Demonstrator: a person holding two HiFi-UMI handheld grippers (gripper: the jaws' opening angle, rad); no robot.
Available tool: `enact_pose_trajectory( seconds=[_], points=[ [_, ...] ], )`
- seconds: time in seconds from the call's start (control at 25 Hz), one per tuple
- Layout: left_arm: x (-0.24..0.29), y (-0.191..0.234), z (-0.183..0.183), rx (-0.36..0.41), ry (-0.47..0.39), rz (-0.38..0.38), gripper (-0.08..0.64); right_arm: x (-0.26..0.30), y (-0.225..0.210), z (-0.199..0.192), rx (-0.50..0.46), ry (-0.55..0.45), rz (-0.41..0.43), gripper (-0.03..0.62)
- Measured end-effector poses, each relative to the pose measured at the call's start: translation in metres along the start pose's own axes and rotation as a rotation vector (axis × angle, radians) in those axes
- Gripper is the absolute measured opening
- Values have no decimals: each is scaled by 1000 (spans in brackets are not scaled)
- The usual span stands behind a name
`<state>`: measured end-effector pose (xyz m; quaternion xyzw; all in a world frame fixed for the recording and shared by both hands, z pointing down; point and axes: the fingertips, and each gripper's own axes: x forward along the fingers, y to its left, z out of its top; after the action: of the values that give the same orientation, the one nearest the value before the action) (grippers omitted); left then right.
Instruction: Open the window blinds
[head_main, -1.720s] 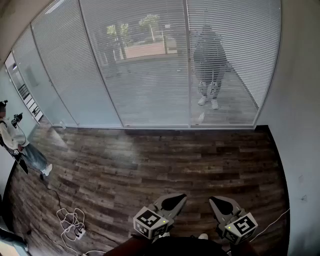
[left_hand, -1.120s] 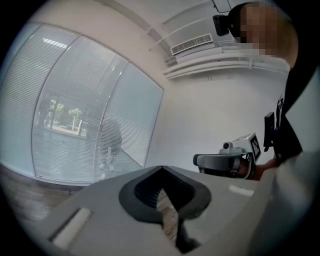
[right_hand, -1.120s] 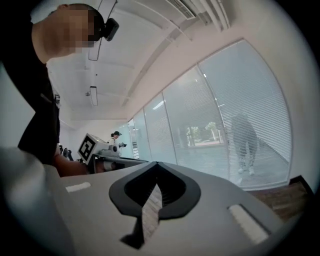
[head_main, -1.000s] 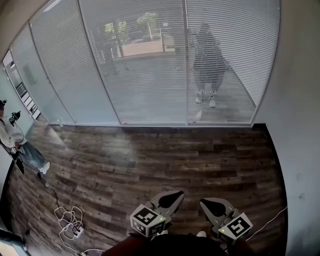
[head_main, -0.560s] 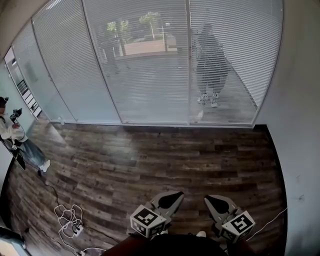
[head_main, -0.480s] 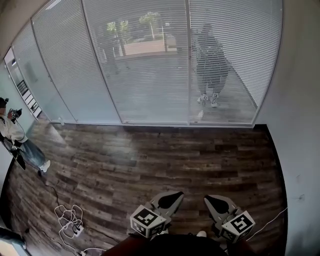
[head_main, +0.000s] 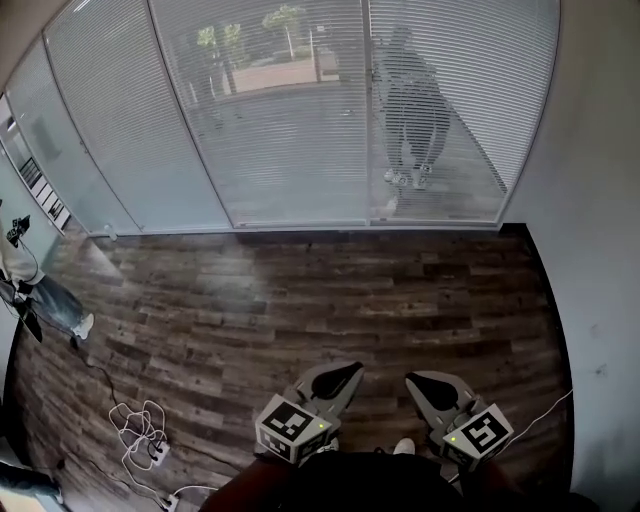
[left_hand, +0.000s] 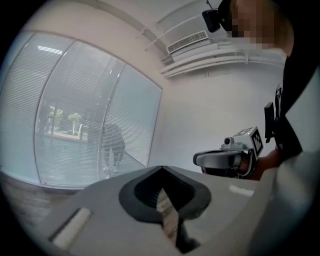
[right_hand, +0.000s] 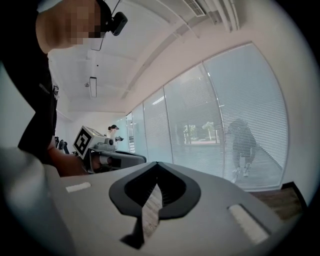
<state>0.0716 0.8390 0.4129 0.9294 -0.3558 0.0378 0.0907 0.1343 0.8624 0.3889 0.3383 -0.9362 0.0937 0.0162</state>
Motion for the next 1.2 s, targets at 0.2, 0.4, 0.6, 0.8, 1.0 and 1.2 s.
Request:
enact_pose_trajectory(
  seconds=[0.2,0.4,0.6,0.8,1.0,1.2],
  points=[
    [-17,32,15,-51,12,-7,1,32,-1,14,27,-38,-19,28],
    [-15,49,9,-83,59,-27,2,50,-2,17,65,34,-62,28],
    [-27,55,-19,-53,85,-59,2,53,13,-7,63,7,-90,28],
    [-42,80,-14,-58,72,-76,2,74,19,-12,60,-23,-119,28],
    [-40,98,-2,-71,62,-85,2,83,12,-8,67,5,-161,28],
    [-14,123,7,-100,38,-44,2,97,-13,2,75,-4,-136,28]
  ],
)
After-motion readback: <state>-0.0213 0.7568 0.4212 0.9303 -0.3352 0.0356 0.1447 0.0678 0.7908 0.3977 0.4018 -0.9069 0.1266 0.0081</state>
